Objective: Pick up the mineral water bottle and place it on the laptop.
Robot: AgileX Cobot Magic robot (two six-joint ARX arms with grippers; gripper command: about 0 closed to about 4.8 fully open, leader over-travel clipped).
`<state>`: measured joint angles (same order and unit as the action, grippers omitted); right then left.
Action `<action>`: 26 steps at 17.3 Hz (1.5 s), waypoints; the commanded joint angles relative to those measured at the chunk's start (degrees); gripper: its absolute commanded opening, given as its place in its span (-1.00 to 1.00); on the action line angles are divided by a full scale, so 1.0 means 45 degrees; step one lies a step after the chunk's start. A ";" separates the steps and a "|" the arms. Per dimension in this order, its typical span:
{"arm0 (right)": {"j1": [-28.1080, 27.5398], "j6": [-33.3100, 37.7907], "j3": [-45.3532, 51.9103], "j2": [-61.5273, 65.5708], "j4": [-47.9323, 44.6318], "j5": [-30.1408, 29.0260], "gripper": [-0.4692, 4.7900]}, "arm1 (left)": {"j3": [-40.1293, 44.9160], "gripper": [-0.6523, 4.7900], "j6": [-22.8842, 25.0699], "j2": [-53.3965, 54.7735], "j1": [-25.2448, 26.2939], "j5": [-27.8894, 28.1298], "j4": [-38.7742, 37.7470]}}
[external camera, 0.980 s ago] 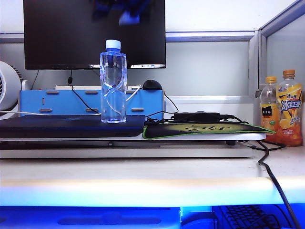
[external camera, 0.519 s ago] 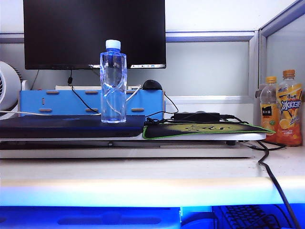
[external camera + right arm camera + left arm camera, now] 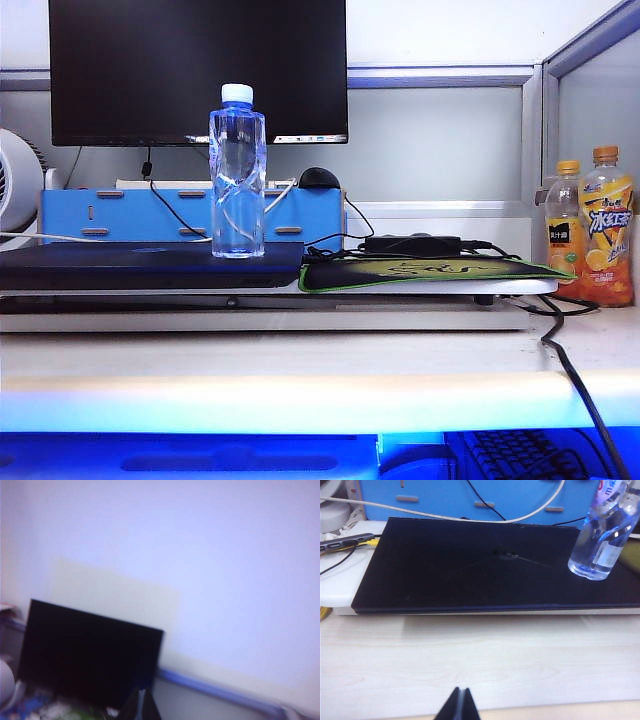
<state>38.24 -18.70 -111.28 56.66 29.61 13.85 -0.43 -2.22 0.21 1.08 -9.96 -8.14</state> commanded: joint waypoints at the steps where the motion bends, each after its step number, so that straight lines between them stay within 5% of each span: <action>1: 0.0010 -0.0160 -0.0044 -0.1409 0.2482 0.0724 -0.84 | 0.0005 -0.77 0.0019 -0.0034 0.0005 -0.0073 -0.0073; 8: 0.0029 0.0000 0.0063 -0.3517 0.8281 0.2914 -0.84 | 0.0005 -0.77 0.0019 -0.0034 0.0005 -0.0078 -0.0078; 12: 0.0049 0.0874 0.1175 -0.4250 0.8432 0.2948 -0.84 | 0.0005 -0.77 0.0019 -0.0034 0.0005 -0.0078 -0.0078; 20: -0.0238 0.0816 1.0462 -0.6795 -0.1307 0.2793 -0.84 | 0.0005 -0.77 0.0019 -0.0034 0.0005 -0.0078 -0.0078; 26: -0.3755 0.1418 1.6509 -0.8864 -0.3701 -0.1583 -0.84 | 0.0005 -0.77 0.0015 -0.0034 0.0005 -0.0078 -0.0078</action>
<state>23.00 -14.17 -38.65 17.63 16.38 10.20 -0.43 -2.22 0.16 1.08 -9.96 -8.16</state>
